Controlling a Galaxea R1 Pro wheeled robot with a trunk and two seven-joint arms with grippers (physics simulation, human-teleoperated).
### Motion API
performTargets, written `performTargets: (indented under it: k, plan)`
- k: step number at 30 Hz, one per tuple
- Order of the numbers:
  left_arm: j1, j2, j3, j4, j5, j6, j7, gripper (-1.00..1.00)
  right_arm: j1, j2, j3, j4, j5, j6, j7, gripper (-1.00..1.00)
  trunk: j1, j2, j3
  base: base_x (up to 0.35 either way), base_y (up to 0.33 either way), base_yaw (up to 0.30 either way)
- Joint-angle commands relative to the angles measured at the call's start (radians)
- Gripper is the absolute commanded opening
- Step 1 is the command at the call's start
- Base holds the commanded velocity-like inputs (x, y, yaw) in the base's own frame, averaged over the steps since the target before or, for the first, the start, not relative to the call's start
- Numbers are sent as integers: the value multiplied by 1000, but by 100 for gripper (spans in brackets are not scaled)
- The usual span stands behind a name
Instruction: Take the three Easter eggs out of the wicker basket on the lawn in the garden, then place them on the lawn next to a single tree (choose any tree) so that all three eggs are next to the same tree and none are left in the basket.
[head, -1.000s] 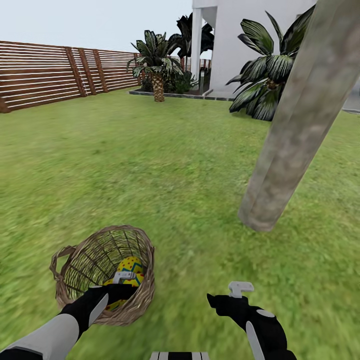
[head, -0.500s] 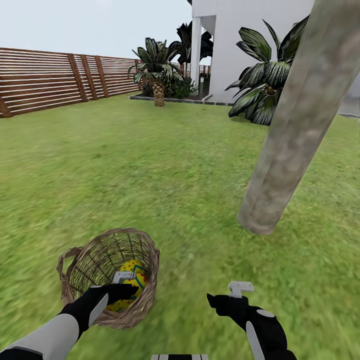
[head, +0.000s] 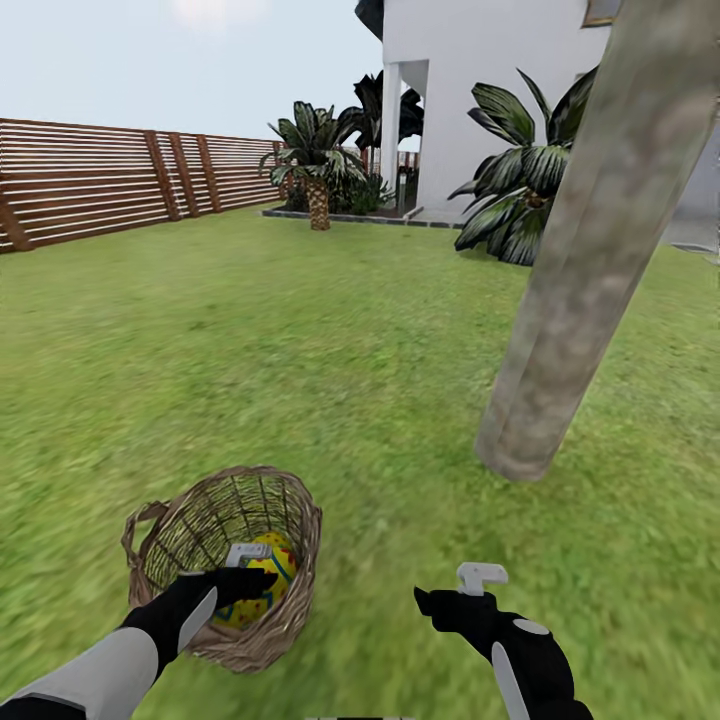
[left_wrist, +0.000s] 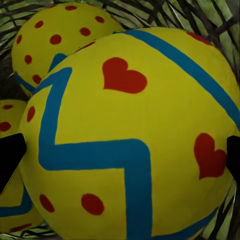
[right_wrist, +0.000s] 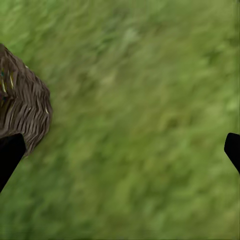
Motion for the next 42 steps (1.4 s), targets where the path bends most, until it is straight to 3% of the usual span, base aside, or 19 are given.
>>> performTargets:
  k: [1,19,35,42]
  plan:
    - [0,1,-5,-2,10,7,0,-100,0,0,-1,-1,-5,5,0,100,-1,0,3,0,0,0]
    - [0,2,-5,-3,9,8,0,-100,0,0,-1,-1,-5,5,0,100,-9,4,73,-55,0,0]
    - [2,2,-5,-24,10,7,-1,-100,0,1,0,-1,-5,5,0,100,-70,116,123,-39,0,0]
    - [6,3,-4,-113,13,9,-2,-100,0,1,0,-1,-5,5,0,100,-97,165,145,-64,0,0]
